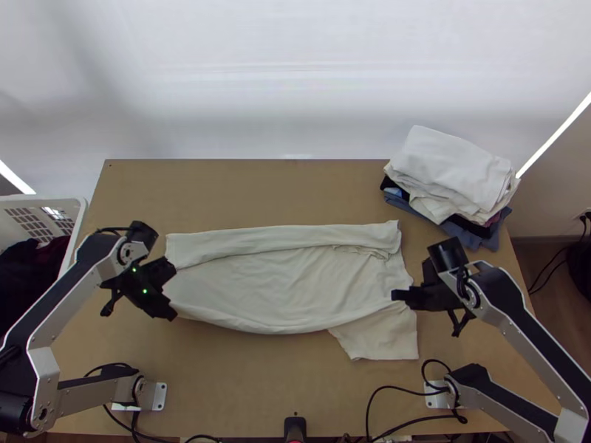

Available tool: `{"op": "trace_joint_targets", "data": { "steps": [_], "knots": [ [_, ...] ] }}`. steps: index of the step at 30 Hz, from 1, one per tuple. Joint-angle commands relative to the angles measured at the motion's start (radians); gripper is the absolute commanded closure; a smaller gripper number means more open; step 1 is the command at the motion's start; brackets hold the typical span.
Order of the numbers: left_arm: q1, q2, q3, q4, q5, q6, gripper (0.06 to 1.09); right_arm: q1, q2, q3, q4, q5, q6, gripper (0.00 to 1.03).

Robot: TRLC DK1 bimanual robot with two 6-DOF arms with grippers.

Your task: Fold the t-shirt

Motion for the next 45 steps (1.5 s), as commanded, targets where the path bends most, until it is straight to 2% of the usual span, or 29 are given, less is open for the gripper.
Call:
{"op": "trace_joint_targets", "data": {
  "steps": [1,9,24,32,37,42,44,45],
  "knots": [
    [0.031,0.048,0.046,-0.001,0.019,-0.008,1.05,-0.001,0.057,0.063,0.001,0.008,-0.006,1.0],
    [0.086,0.152,0.172,0.067,0.028,-0.052,1.05,-0.015,0.198,0.21,0.042,0.013,-0.003,1.0],
    [0.121,0.327,0.388,0.148,0.028,-0.176,1.04,-0.06,0.448,0.426,0.179,0.119,0.011,1.0],
    [0.144,0.364,0.434,0.157,0.031,-0.184,1.05,-0.058,0.539,0.463,0.268,0.151,0.014,1.0],
    [0.166,0.381,0.419,0.206,0.062,-0.204,1.04,-0.06,0.592,0.459,0.354,0.18,0.02,1.0],
    [0.193,0.393,0.408,0.26,0.132,-0.241,1.04,-0.055,0.612,0.454,0.401,0.208,0.036,1.0],
    [0.204,0.395,0.403,0.271,0.157,-0.253,0.99,-0.052,0.612,0.452,0.417,0.229,0.036,1.0],
    [0.207,0.399,0.405,0.271,0.166,-0.255,0.86,-0.051,0.612,0.454,0.423,0.24,0.037,0.93]
  ]
}}
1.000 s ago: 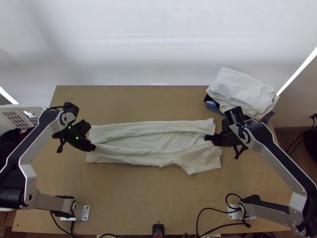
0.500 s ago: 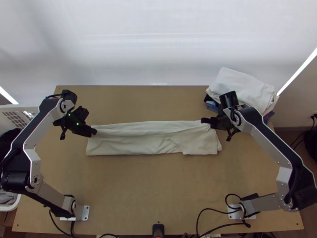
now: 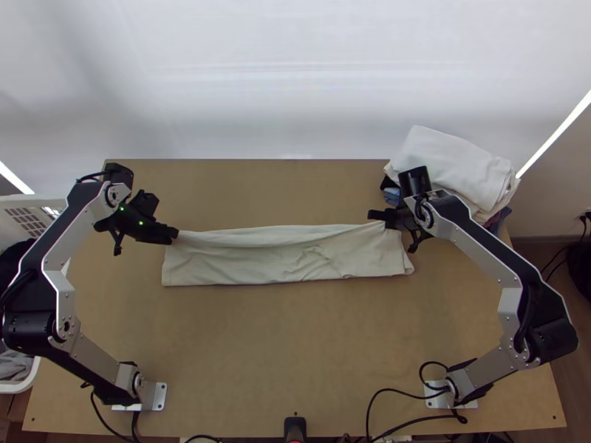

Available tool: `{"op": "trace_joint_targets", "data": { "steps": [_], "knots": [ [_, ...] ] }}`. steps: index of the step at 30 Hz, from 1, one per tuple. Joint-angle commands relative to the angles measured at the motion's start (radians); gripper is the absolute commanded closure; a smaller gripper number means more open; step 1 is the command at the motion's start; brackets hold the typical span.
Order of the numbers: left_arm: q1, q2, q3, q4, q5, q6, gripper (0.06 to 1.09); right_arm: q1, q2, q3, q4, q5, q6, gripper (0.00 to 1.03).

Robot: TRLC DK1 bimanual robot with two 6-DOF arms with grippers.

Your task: Fold the t-shirt

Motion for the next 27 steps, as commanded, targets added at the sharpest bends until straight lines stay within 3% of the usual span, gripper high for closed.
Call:
{"op": "trace_joint_targets", "data": {
  "steps": [1,3,4,5,6,11,15,22,27],
  "knots": [
    [0.016,0.027,-0.01,0.002,0.031,-0.029,0.7,0.004,0.006,0.01,0.031,0.049,0.022,0.7],
    [0.016,0.029,-0.016,-0.003,0.033,-0.029,0.4,0.007,-0.016,0.008,0.04,0.086,0.025,0.1],
    [0.017,0.03,-0.019,-0.008,0.045,-0.029,0.22,0.007,-0.028,0.008,0.054,0.112,0.028,0.03],
    [0.017,0.029,-0.022,-0.017,0.054,-0.024,0.12,0.005,-0.051,0.003,0.071,0.121,0.036,0.03],
    [0.022,0.022,-0.03,-0.008,0.056,-0.027,0.11,0.002,-0.08,-0.001,0.092,0.123,0.043,0.03],
    [0.111,-0.068,-0.103,0.078,0.155,-0.047,0.1,-0.007,-0.252,-0.006,0.115,0.131,0.057,0.03],
    [0.195,-0.123,-0.18,0.118,0.214,0.01,0.11,-0.009,-0.382,-0.012,0.081,0.103,0.059,0.03],
    [0.281,-0.122,-0.267,0.143,0.313,0.128,0.11,-0.048,-0.456,-0.041,-0.008,-0.103,0.155,0.03],
    [0.28,-0.096,-0.315,0.192,0.312,0.143,0.11,-0.118,-0.448,-0.027,-0.012,-0.334,0.298,0.03]
  ]
}}
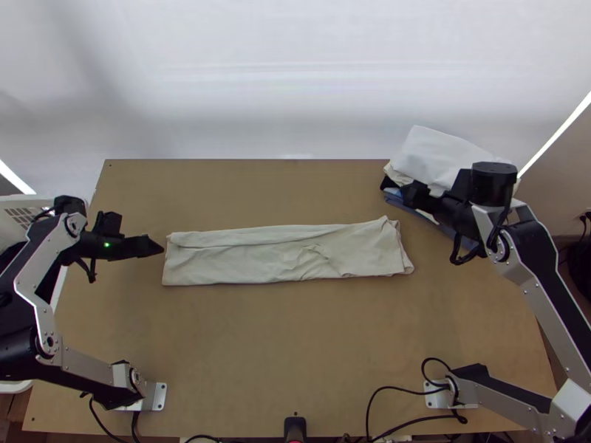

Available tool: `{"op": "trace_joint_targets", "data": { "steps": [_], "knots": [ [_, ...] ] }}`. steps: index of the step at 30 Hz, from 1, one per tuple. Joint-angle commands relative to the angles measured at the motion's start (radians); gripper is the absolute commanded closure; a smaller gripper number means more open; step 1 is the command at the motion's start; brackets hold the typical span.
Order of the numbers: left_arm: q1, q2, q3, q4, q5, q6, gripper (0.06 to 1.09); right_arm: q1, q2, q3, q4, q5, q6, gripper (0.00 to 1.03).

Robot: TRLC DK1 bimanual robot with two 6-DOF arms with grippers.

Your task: Fold the t-shirt

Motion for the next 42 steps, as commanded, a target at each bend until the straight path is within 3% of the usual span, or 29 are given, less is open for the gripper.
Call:
{"op": "trace_joint_targets", "data": {
  "steps": [1,15,25,28,32,35,42],
  "knots": [
    [0.002,0.029,-0.041,0.025,0.018,0.035,0.11,-0.042,0.006,-0.001,-0.001,-0.11,0.118,0.03],
    [-0.041,0.147,-0.067,0.14,0.014,0.023,0.11,-0.041,0.009,0.046,-0.001,-0.183,0.163,0.03],
    [-0.294,0.128,-0.096,0.252,0.012,-0.18,0.11,-0.039,0.016,0.069,-0.001,-0.189,0.163,0.04],
    [-0.337,0.115,-0.104,0.28,0.004,-0.215,0.25,-0.041,0.018,0.078,-0.002,-0.189,0.163,0.04],
    [-0.323,0.099,-0.107,0.281,-0.011,-0.215,0.75,-0.05,0.016,0.083,-0.004,-0.19,0.161,0.04],
    [-0.253,0.081,-0.102,0.266,-0.017,-0.186,1.05,-0.058,0.013,0.074,-0.007,-0.195,0.158,0.04],
    [0.016,0.049,0.007,0.108,-0.016,-0.052,1.05,-0.064,0.01,0.051,-0.005,-0.199,0.155,0.04]
  ]
}}
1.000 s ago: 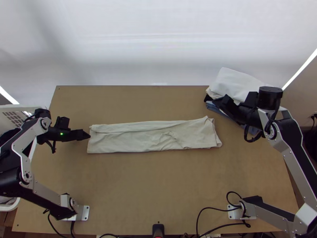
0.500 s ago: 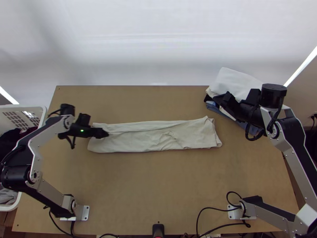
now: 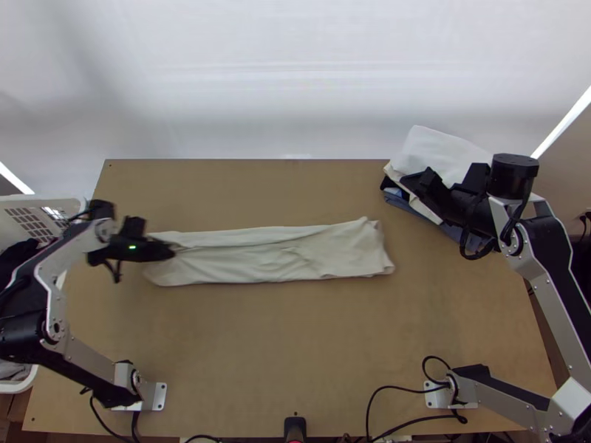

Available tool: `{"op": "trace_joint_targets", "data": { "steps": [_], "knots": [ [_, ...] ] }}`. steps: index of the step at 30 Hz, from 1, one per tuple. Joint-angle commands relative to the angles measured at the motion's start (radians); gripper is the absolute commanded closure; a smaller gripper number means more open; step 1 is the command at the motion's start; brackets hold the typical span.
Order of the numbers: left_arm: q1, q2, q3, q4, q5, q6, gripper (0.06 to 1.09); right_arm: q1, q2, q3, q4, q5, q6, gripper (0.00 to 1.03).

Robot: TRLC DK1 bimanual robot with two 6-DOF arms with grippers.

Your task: Fold the t-shirt

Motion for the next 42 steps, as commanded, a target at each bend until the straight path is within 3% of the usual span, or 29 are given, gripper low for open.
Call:
{"op": "trace_joint_targets", "data": {
  "steps": [1,7,16,23,29,42],
  "knots": [
    [0.115,-0.045,0.095,-0.092,-0.001,0.067,1.05,-0.006,0.001,-0.007,-0.005,-0.015,0.014,0.04],
    [0.101,-0.217,0.21,-0.262,-0.001,0.03,1.05,-0.006,0.003,-0.029,0.001,-0.015,0.006,0.04],
    [-0.318,-0.298,0.371,-0.377,-0.006,-0.217,1.05,-0.005,0.016,-0.016,0.002,-0.018,0.006,0.04],
    [-0.578,-0.165,0.46,-0.352,-0.063,-0.361,1.05,-0.006,0.018,0.005,-0.004,-0.02,0.006,0.04],
    [-0.695,-0.022,0.521,-0.309,-0.1,-0.414,1.05,-0.005,0.012,0.01,-0.012,-0.021,0.009,0.04],
    [-0.908,0.283,0.859,-0.311,-0.121,-0.503,1.05,0.003,0.016,-0.035,-0.004,-0.02,-0.012,0.04]
  ]
}}
